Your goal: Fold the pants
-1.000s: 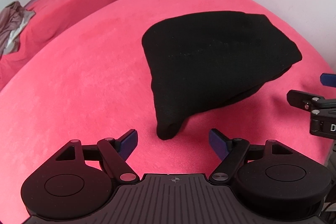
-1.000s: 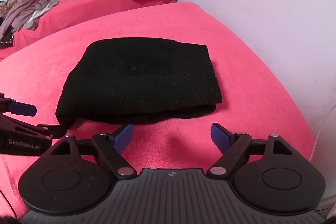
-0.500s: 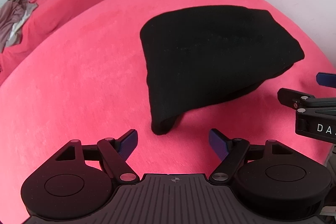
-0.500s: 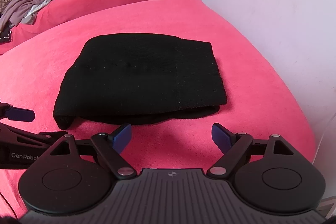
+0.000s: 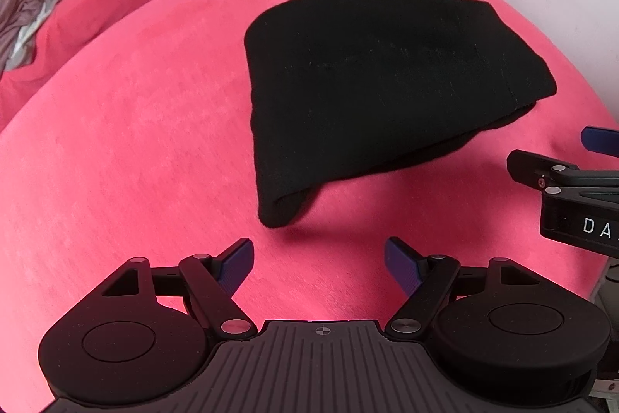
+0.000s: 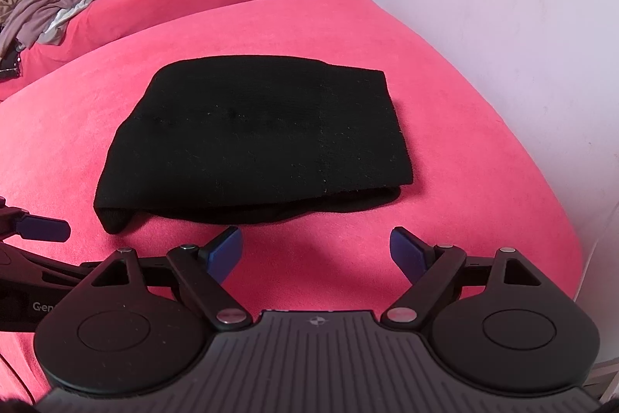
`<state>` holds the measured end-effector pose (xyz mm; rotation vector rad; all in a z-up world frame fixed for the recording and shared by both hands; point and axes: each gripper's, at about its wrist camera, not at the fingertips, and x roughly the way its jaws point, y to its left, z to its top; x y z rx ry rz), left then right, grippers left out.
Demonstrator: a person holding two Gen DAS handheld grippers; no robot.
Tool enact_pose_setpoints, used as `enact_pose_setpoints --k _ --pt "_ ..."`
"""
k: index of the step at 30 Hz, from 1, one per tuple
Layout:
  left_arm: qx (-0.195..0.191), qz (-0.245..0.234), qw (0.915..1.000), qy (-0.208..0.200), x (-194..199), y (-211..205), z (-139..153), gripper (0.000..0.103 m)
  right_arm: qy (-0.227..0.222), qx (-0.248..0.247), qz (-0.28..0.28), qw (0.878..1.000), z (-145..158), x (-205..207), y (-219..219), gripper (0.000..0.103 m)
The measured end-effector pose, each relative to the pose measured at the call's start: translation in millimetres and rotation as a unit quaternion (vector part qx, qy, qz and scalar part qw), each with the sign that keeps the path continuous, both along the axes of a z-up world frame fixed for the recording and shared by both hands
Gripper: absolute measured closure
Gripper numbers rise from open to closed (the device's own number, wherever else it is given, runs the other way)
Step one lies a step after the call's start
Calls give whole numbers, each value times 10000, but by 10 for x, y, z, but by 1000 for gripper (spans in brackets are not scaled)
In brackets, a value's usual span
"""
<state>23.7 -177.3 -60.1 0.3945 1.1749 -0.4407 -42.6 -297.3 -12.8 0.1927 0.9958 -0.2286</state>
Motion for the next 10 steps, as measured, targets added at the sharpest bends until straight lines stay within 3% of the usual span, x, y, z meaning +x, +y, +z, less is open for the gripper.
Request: enact_pose_setpoints --k 10 --pt "14 -108 9999 32 -45 -41 -16 0 31 28 -19 10000 -38 13 -17 17"
